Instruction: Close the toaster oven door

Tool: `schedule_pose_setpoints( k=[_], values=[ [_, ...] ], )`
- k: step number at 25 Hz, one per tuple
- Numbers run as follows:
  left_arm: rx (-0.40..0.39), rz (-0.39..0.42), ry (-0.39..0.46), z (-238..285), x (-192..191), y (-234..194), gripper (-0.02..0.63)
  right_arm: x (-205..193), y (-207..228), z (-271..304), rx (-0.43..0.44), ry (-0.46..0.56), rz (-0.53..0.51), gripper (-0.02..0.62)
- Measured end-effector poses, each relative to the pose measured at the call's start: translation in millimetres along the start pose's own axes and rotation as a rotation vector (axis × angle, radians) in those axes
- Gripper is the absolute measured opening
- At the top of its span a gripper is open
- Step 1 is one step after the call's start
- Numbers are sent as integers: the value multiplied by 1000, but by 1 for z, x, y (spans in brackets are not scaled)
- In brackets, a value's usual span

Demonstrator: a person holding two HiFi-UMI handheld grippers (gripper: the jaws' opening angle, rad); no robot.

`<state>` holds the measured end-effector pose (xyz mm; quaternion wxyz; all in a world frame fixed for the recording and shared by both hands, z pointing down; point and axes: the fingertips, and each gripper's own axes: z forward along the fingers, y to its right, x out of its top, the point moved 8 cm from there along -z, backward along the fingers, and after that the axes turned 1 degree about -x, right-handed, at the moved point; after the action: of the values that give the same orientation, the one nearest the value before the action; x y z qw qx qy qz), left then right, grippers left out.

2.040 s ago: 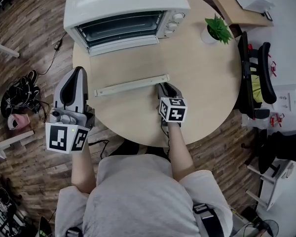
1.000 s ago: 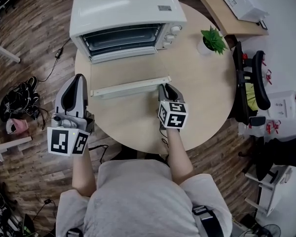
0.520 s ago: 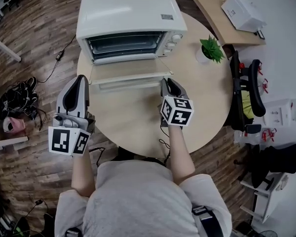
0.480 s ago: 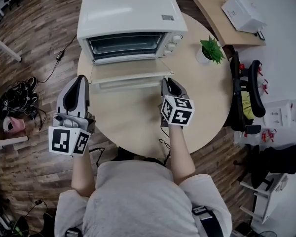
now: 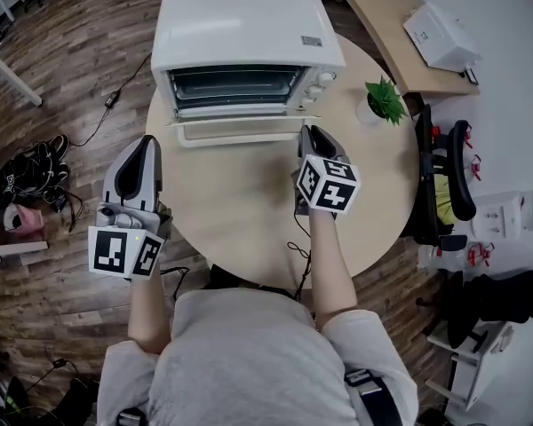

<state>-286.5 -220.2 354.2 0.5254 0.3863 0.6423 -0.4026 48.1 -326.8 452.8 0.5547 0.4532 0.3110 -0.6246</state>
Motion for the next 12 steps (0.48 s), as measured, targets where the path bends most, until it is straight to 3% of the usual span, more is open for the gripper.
schedule_pose_setpoints(
  k=[12],
  values=[
    [33, -8, 16, -11, 3, -17, 6, 48, -4, 31, 11, 6, -15, 63]
  ],
)
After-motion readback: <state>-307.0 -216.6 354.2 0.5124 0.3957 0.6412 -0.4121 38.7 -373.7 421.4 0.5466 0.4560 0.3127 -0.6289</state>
